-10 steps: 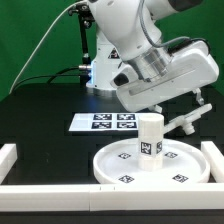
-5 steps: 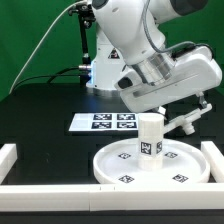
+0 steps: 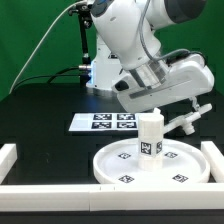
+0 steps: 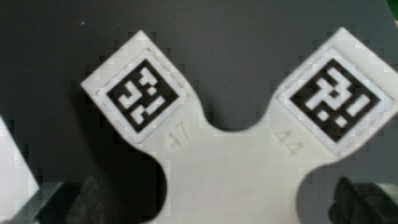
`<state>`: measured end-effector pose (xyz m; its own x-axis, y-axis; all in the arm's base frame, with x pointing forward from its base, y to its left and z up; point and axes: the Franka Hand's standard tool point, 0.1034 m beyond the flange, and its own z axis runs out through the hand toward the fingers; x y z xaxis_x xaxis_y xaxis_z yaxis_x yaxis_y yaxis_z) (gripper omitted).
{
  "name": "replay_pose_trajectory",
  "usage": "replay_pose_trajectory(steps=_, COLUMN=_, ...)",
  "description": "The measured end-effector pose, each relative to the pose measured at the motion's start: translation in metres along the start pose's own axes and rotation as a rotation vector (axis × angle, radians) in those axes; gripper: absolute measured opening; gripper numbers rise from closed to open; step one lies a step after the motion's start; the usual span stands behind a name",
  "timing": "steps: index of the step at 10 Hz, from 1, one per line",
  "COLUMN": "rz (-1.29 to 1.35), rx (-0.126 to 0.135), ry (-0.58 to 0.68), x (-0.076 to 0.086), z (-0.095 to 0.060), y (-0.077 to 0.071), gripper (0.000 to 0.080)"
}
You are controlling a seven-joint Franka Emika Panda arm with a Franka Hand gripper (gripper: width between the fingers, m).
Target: Assemble round table
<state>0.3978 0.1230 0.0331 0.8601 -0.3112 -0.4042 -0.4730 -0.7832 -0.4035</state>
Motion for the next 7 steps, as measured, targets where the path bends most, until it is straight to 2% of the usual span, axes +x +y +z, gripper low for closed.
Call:
replay_pose_trajectory(steps=3, rz=0.003, rx=0.005, ry=0.003, x=0.004, z=0.0, y=-0.003, gripper=0.0648)
replay_pose_trajectory(steps=7, rz=0.006, rx=-0.004, ry=0.004, x=0.006, z=0.01, y=-0.001, gripper=0.0648)
